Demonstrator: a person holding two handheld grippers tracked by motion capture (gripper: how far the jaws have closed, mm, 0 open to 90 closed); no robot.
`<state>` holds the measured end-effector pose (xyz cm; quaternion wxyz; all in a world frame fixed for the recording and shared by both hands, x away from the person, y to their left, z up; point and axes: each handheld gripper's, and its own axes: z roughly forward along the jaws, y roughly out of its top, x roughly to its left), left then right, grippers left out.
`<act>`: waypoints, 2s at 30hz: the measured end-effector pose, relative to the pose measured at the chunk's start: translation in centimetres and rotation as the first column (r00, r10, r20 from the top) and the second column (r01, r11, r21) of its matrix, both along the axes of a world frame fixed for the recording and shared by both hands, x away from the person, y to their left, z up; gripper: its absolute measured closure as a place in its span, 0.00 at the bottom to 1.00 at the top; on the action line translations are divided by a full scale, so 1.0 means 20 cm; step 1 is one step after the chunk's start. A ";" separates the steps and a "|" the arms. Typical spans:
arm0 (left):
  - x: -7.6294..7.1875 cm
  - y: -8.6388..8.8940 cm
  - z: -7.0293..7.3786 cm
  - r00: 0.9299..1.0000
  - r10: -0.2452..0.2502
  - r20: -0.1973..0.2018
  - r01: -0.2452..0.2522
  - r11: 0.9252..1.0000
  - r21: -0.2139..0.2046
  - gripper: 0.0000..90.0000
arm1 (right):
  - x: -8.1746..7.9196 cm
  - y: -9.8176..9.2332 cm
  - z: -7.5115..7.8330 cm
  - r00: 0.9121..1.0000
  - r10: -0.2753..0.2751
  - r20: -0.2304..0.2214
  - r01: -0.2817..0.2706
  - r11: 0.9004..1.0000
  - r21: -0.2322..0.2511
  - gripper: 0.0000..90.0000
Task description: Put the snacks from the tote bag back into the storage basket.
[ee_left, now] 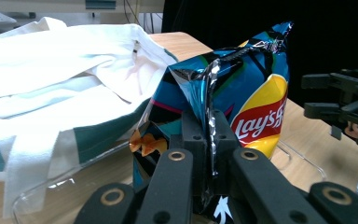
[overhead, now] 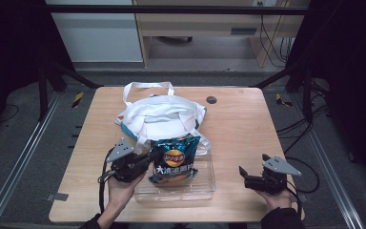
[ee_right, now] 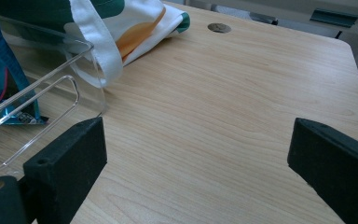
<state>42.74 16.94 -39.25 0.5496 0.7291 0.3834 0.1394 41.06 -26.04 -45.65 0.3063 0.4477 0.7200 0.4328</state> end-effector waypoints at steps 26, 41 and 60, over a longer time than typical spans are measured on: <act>0.12 -0.03 -0.03 0.994 0.079 0.075 -0.082 0.996 0.034 0.86 | 0.00 0.01 0.00 1.000 0.008 -0.008 -0.008 1.000 -0.006 0.05; 0.11 -0.02 -0.02 0.993 0.094 0.065 -0.098 0.994 0.057 0.54 | 0.00 0.01 0.00 1.000 0.010 -0.001 -0.010 1.000 -0.006 0.05; 0.04 -0.01 0.01 0.991 0.096 0.095 -0.102 0.993 0.059 0.47 | 0.00 0.01 0.00 1.000 0.011 0.003 -0.011 1.000 0.000 0.05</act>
